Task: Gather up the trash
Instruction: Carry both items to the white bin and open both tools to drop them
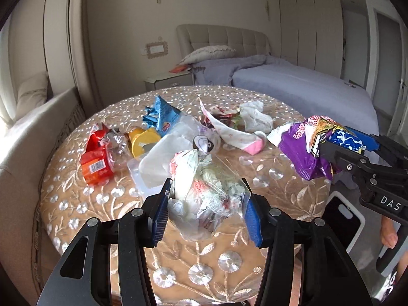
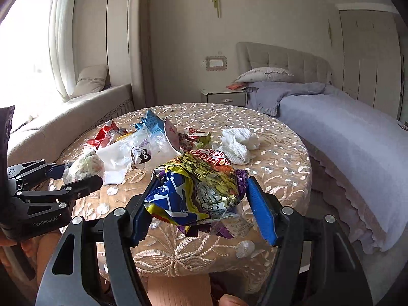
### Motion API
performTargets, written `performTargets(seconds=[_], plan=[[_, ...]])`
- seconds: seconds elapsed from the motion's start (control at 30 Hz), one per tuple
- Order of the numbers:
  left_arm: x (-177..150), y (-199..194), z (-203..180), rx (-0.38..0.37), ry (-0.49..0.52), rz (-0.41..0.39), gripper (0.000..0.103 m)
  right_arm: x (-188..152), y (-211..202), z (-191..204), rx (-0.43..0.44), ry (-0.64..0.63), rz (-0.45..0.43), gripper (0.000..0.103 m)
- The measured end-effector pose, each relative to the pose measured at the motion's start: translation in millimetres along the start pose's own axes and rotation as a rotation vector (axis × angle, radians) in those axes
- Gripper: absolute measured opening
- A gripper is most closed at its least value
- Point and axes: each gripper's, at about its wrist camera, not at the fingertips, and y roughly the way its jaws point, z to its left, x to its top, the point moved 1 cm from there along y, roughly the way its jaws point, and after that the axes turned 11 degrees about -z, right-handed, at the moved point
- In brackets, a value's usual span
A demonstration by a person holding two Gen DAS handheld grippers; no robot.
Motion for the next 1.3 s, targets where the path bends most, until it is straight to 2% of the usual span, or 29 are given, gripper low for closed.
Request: performTargets(seconds=[0.17,0.33,0.53,0.67,0.8,1.03,1.1,1.13,1.17,1.2,1.23,1.3], plan=[[1.1,14.7,-77.1,-0.209,0.088,-0.012,0.05,-8.1,-38.2,-56.1,-0.114,-0.041,-0.012,0.07],[-5.3,42.1,-163.6,-0.398,0.194,0.025,0.051,-43.8,-64.0,-122.6,-0.281,-0.026,0.074,0.07],[-38.3,91.9,-260.9,-0.6,0.343,0.124,0.051,-105.1,-79.4,-176.6,-0.385,0.005,0.207,0.07],[-71.7,123.0,-308.5,-0.713,0.458,0.192,0.051,-138.2,-78.1,-202.7,-0.39,0.026,0.274,0.07],[-98.1,149.2,-335.1,-0.856,0.515,0.25,0.051,-161.0,-68.2,-230.8,-0.32,0.047,0.333,0.07],[-126.1,180.3,-366.2,-0.97,0.586,0.33,0.051,-189.1,-50.9,-280.1,-0.205,0.108,0.415,0.07],[-134.6,188.2,-369.5,-0.987,0.595,0.365,0.053,-200.5,-45.1,-287.9,-0.16,0.101,0.446,0.074],[-137.8,191.8,-370.4,-0.993,0.598,0.384,0.057,-207.2,-42.3,-291.5,-0.141,0.096,0.472,0.087],[-139.9,194.3,-371.3,-0.99,0.601,0.386,0.088,-213.1,-39.6,-295.2,-0.14,0.09,0.495,0.098],[-141.1,193.9,-369.7,-0.988,0.601,0.36,0.098,-217.5,-38.1,-297.1,-0.12,0.09,0.511,0.099],[-142.5,199.0,-370.9,-0.995,0.605,0.347,0.098,-221.3,-37.6,-298.9,-0.108,0.096,0.53,0.099],[-143.2,202.7,-371.1,-1.001,0.6,0.372,0.098,-223.3,-36.9,-298.7,-0.104,0.105,0.552,0.099]])
